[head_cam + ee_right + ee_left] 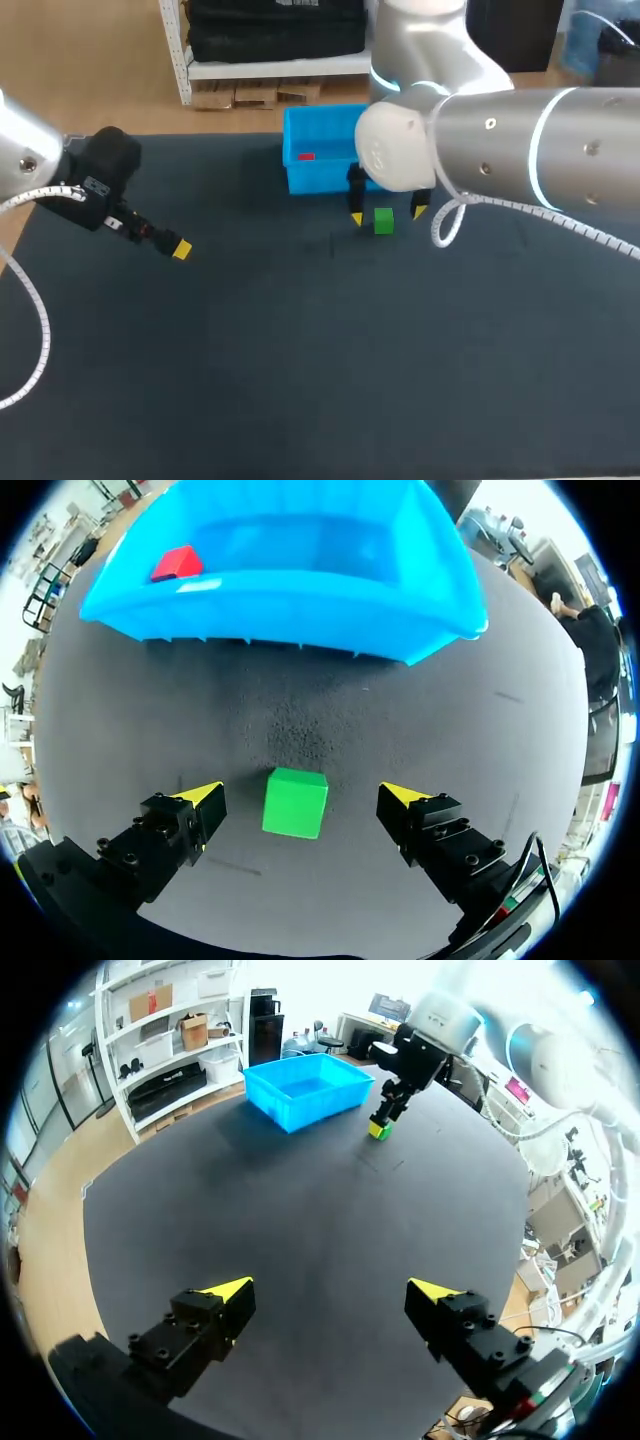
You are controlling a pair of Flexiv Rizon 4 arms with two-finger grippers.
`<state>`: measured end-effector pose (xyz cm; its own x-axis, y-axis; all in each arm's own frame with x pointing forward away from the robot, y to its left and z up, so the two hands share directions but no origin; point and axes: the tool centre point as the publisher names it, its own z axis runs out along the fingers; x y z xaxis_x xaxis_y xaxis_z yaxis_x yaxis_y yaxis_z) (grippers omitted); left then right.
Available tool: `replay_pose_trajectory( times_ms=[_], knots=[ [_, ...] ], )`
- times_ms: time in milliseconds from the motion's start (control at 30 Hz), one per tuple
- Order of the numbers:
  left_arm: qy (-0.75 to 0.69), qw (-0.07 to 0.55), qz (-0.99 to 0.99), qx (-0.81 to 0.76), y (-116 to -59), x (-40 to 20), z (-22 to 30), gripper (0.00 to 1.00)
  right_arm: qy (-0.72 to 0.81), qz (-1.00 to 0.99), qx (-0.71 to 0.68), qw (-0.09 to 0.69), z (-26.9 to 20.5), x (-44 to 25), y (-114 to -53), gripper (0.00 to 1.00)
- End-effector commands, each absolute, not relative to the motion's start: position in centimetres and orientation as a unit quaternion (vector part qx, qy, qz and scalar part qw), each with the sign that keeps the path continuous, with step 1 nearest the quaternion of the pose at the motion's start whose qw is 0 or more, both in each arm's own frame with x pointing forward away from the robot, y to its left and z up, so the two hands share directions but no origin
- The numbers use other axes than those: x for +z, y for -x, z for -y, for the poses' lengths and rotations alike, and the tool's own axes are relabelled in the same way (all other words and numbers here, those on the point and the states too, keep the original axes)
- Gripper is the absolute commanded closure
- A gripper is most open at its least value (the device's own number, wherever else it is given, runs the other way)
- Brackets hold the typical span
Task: Use the left arm to pick the red cube and place it into the blue plastic box first, then use the right arm to grasp the green cube and put it into the same blue plastic box after the first action is fully finished.
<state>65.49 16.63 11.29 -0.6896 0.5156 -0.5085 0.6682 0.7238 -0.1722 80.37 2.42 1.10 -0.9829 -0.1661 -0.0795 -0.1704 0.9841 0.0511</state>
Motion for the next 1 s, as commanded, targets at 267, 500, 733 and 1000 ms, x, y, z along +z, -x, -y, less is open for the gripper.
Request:
replay_pose_trajectory(
  times_ms=[267,500,733,1000],
  knots=[
    [-0.329,0.22,-0.901,-0.176,-65.5,11.2,-16.7,0.0,0.091,-0.995,0.027,0.04,-2.7,0.5,-80.6,0.0],
    [-0.329,0.22,-0.901,-0.176,-65.5,11.2,-16.7,0.0,0.104,-0.993,0.023,0.055,-2.7,0.3,-80.3,1.0],
    [-0.329,0.22,-0.901,-0.176,-65.5,11.2,-16.7,0.0,0.105,-0.993,0.027,0.056,-2.7,0.0,-79.9,1.0],
    [-0.329,0.22,-0.901,-0.176,-65.5,11.2,-16.7,0.0,0.101,-0.992,0.018,0.075,-2.5,1.8,-79.5,1.0]
  ],
)
